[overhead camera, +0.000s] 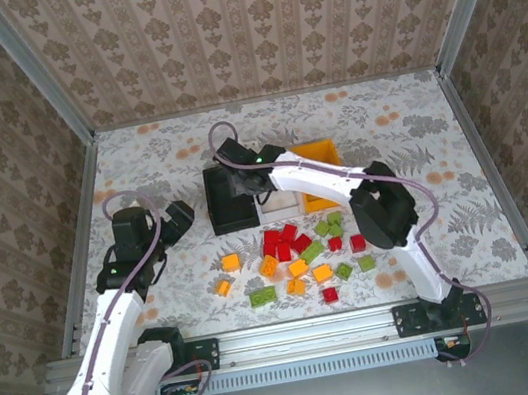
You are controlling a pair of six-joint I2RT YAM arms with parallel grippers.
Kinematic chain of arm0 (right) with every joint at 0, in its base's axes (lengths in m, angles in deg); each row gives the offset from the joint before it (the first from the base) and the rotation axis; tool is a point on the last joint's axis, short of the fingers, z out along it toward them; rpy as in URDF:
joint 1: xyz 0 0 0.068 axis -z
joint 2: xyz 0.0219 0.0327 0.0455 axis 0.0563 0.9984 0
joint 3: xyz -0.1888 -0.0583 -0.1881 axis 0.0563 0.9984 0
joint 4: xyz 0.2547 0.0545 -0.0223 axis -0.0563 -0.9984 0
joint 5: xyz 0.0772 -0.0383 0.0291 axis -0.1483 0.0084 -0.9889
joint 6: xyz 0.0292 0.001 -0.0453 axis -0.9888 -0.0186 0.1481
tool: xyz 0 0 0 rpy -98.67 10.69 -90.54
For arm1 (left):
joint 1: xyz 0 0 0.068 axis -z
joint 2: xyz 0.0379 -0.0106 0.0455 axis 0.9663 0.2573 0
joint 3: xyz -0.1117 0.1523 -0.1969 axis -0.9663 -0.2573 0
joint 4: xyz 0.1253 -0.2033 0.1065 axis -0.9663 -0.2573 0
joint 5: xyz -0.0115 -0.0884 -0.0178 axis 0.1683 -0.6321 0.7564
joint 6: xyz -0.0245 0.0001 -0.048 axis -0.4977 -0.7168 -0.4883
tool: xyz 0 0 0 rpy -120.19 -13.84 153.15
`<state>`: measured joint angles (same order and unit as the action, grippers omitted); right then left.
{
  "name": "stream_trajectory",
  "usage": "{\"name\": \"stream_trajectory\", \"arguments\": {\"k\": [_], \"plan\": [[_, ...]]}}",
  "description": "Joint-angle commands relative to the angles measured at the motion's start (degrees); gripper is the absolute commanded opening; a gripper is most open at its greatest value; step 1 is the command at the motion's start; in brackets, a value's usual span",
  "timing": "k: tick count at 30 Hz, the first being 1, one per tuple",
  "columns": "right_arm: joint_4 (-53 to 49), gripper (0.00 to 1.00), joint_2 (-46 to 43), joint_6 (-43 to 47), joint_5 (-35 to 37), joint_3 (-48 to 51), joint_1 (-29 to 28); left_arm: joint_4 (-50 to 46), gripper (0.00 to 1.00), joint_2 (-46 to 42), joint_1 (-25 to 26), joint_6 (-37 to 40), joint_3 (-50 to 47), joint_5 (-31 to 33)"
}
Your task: Sort the legos into containers by color
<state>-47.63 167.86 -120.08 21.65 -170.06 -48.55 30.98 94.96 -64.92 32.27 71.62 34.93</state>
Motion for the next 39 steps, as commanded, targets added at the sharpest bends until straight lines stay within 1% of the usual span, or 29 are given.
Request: {"name": "stream_trajectory", "arguments": {"k": [1,4,6,7,9,10,14,17,20,23,26,29,36,39], "plan": [[4.4,0.69,-11.3,1.1,-0.1,8.4,-0.3,-0.7,1.0,-0.7,2.4,2.0,2.3,1.5],[7.8,0.69,-20.6,0.8,0.2,21.1,-0.3,-0.1,1.0,-1.6,8.4,1.8,1.8,8.2],[7.8,0.69,-26.6,1.2,1.7,28.7,-0.2,-0.6,1.0,-1.8,11.8,1.8,2.2,10.6],[7.2,0.69,-29.8,1.3,2.5,32.4,-0.1,-2.9,1.0,-1.2,12.4,0.6,3.4,11.2],[5.4,0.69,-35.6,1.0,3.9,39.1,0.1,-7.9,1.0,0.9,12.5,-1.1,6.0,10.7],[4.4,0.69,-38.7,0.1,4.3,42.7,0.3,-7.6,1.0,2.1,12.6,-0.9,6.4,9.8],[2.0,0.69,-49.5,-2.4,4.0,54.7,2.1,0.6,1.0,3.3,13.3,-1.2,2.6,5.5],[0.8,0.65,-53.6,-3.3,3.1,60.3,4.6,3.7,1.0,3.1,13.6,-1.7,0.1,4.8],[1.5,0.63,-55.1,-3.4,0.6,63.6,7.6,4.1,1.0,3.4,13.6,-1.7,-0.7,4.5],[3.0,0.64,-53.9,-3.1,-3.0,65.5,10.2,3.7,1.0,4.0,13.6,-1.3,-1.0,4.3],[4.3,0.64,-51.4,-2.8,-5.0,66.1,10.5,3.9,1.0,4.0,13.7,-1.5,-1.6,4.3],[5.1,0.63,-49.4,-2.8,-5.3,66.2,10.5,4.1,1.0,4.1,13.7,-1.6,-1.8,4.4],[6.4,0.53,-46.3,-3.7,-5.4,67.5,10.6,3.9,1.0,5.4,13.7,-1.5,-1.2,4.3],[6.4,0.5,-45.3,-4.1,-6.0,68.2,10.6,4.2,1.0,5.6,13.7,-1.6,-1.4,4.2]]}}
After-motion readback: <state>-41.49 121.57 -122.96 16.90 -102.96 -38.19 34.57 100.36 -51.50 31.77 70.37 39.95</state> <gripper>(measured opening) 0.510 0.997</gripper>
